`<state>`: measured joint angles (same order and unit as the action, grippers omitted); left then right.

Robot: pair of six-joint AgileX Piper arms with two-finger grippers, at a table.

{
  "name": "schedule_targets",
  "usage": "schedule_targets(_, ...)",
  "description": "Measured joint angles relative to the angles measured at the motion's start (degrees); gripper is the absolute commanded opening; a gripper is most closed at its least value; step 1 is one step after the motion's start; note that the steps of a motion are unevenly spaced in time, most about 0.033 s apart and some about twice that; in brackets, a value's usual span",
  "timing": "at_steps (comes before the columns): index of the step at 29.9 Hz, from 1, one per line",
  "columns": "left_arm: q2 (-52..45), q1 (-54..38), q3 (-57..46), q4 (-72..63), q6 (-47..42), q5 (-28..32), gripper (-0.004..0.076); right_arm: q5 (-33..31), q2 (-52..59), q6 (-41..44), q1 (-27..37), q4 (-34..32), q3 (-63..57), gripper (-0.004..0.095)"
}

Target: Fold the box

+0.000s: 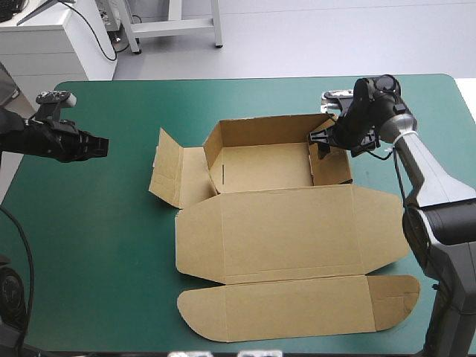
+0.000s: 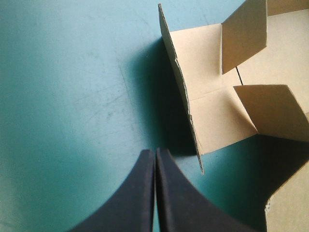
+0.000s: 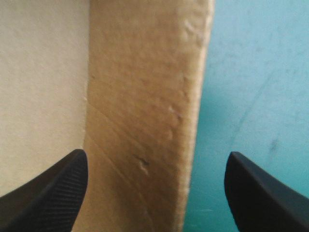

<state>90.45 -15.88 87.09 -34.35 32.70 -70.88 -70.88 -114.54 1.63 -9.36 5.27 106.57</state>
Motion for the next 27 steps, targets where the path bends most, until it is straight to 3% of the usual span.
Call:
schedule_targets(4, 0.0, 0.0, 0.0, 0.1, 0.0, 0.0, -0.0008, 0.2, -0.1, 0.0, 0.0, -0.3, -3.9, 0.0707)
schedule_targets(6, 0.0, 0.0, 0.0, 0.1, 0.0, 0.0, -0.0008, 0.5, -0.1, 0.0, 0.0, -0.2, -4.3, 0.0628)
schedule_targets(8, 0.0, 0.0, 0.0, 0.1, 0.0, 0.0, -0.0008, 1.0, -0.1, 0.0, 0.0, -0.1, -4.3, 0.0480)
schedule_targets(12, 0.0, 0.0, 0.0, 0.1, 0.0, 0.0, -0.0008, 1.5, -0.1, 0.0, 0.0, 0.0, -4.4, -0.0029)
schedule_targets(27, 0.0, 0.0, 0.0, 0.7, 0.8, -0.1, -0.0008, 0.5, 1.2, -3.7, 0.0, 1.4, -0.5, -0.0019)
